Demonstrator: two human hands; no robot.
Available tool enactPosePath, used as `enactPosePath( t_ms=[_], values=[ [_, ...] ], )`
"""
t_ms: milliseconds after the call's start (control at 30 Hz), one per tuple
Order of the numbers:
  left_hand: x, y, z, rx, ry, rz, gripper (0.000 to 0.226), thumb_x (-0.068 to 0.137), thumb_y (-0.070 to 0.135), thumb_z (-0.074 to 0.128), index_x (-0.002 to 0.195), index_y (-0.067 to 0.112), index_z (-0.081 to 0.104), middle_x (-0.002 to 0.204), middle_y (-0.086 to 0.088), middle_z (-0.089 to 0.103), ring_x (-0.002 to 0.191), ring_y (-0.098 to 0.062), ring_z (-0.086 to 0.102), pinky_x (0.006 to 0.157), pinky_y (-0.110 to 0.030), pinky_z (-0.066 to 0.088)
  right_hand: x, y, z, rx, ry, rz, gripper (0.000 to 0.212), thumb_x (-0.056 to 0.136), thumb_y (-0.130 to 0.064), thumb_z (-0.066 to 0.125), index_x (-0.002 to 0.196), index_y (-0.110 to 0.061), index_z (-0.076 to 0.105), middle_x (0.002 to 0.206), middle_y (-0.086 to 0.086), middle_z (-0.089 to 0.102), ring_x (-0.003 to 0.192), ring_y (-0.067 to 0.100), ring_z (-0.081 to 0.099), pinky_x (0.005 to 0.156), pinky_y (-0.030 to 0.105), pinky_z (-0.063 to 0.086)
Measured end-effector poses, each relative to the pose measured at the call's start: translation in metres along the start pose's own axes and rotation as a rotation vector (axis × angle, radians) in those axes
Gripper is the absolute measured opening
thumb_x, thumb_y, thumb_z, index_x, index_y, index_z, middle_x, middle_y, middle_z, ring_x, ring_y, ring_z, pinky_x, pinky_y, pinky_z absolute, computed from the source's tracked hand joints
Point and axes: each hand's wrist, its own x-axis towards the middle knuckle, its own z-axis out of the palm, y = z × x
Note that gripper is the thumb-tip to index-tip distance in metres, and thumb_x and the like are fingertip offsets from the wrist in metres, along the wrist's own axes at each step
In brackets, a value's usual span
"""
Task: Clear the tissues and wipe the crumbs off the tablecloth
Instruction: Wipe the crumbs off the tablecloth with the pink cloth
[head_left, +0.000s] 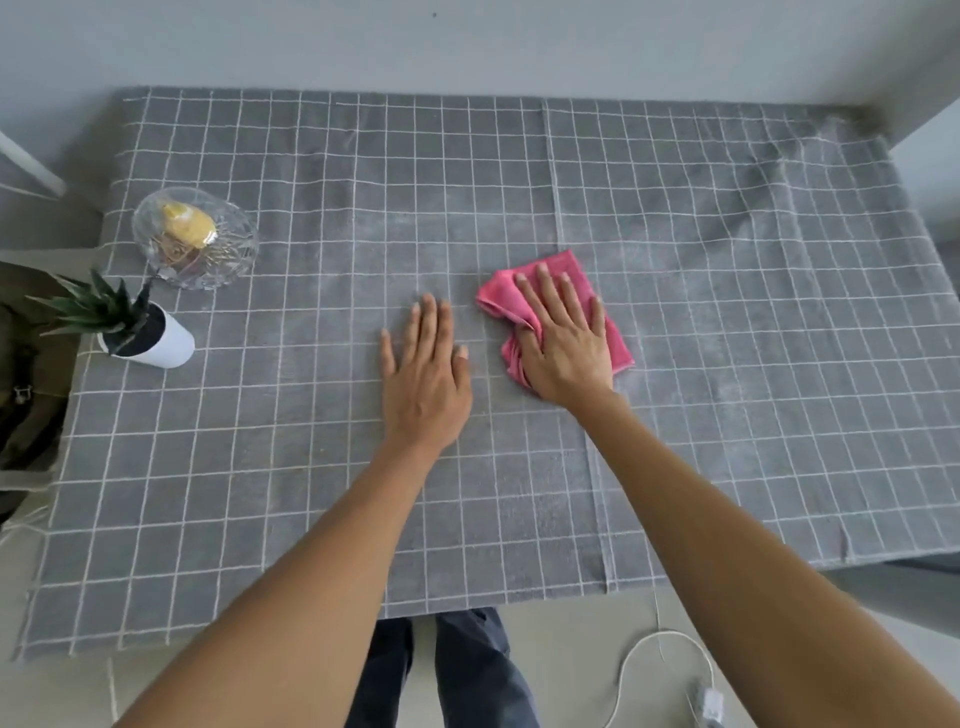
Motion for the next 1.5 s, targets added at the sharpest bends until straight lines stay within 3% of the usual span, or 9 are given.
enactPosePath(
  t_ms=[133,367,567,733,933,1100,1233,1333,1500],
  values=[
    [-0.001,-0.003,0.003,0.025,0.016,0.003,0.061,0.095,0.04,0.006,0.152,0.018,0.005,0.16,0.002,0.001,0.147,-0.012,-0.002,0.117,-0.044,-0.006,-0.004,0.041,-0.007,-0.009,0.012,-0.031,0.057,0.094,-0.046,0.008,0.15,-0.039,0.003,0.16,-0.009,0.001,0.147,0.014,-0.004,0.119,0.042,-0.007],
    [-0.002,-0.003,0.001,0.038,0.011,0.012,0.059,0.098,0.04,0.008,0.152,0.019,0.002,0.16,0.002,-0.003,0.147,-0.011,-0.006,0.117,-0.042,-0.009,-0.017,0.127,-0.03,0.029,0.074,0.337,0.057,0.097,-0.037,0.016,0.15,-0.036,-0.003,0.161,-0.006,-0.003,0.147,0.016,-0.006,0.119,0.045,-0.006],
    [-0.006,0.007,-0.003,0.018,-0.059,-0.019,0.055,0.102,0.035,0.011,0.15,0.017,-0.008,0.159,-0.001,-0.013,0.146,-0.014,-0.014,0.118,-0.046,-0.011,-0.007,0.103,-0.03,0.105,0.077,0.586,0.059,0.098,-0.037,0.02,0.152,-0.032,-0.003,0.16,-0.005,-0.009,0.147,0.019,-0.01,0.117,0.05,-0.008],
    [-0.041,0.045,0.009,-0.007,-0.07,0.097,0.063,0.094,0.043,-0.004,0.151,0.019,-0.004,0.159,0.001,-0.009,0.146,-0.013,-0.011,0.116,-0.045,-0.013,-0.027,0.061,-0.017,0.065,0.02,0.372,0.059,0.098,-0.038,0.017,0.151,-0.033,-0.009,0.16,-0.004,-0.013,0.147,0.021,-0.012,0.117,0.051,-0.009],
    [-0.045,0.048,0.017,0.003,-0.025,0.078,0.062,0.095,0.042,0.003,0.152,0.017,0.004,0.16,0.0,-0.002,0.147,-0.014,-0.004,0.119,-0.045,-0.004,-0.068,0.06,-0.007,0.075,0.008,0.124,0.06,0.091,-0.045,0.006,0.15,-0.039,0.002,0.16,-0.011,-0.004,0.147,0.012,-0.006,0.118,0.043,-0.008],
    [-0.044,0.047,0.018,0.005,-0.034,0.078,0.06,0.097,0.042,0.006,0.152,0.018,0.001,0.16,0.001,-0.004,0.147,-0.014,-0.006,0.119,-0.045,-0.005,-0.085,0.12,-0.021,0.08,0.064,0.294,0.062,0.089,-0.042,0.008,0.15,-0.04,0.0,0.16,-0.01,-0.002,0.147,0.012,-0.005,0.118,0.041,-0.009],
    [-0.044,0.048,0.019,0.017,-0.027,0.068,0.058,0.099,0.04,0.01,0.152,0.018,0.001,0.16,0.0,-0.005,0.147,-0.014,-0.006,0.119,-0.044,-0.007,-0.094,0.159,-0.033,0.058,0.026,0.46,0.062,0.092,-0.039,0.011,0.15,-0.032,-0.007,0.16,-0.004,-0.007,0.147,0.015,-0.009,0.119,0.045,-0.007],
    [-0.045,0.049,0.019,0.031,-0.014,0.065,0.058,0.099,0.039,0.011,0.152,0.017,0.001,0.16,-0.001,-0.004,0.147,-0.014,-0.006,0.118,-0.043,-0.009,-0.092,0.153,-0.03,0.062,0.023,0.501,0.058,0.099,-0.035,0.019,0.15,-0.035,-0.008,0.16,-0.004,-0.01,0.147,0.017,-0.011,0.118,0.047,-0.009],
    [-0.046,0.05,0.019,0.036,-0.005,0.07,0.059,0.099,0.039,0.011,0.152,0.016,0.002,0.16,-0.001,-0.004,0.147,-0.014,-0.006,0.118,-0.044,-0.008,-0.101,0.11,-0.016,0.055,0.026,0.424,0.062,0.093,-0.041,0.012,0.15,-0.036,-0.012,0.159,-0.004,-0.013,0.146,0.019,-0.013,0.116,0.048,-0.012]
  ],
)
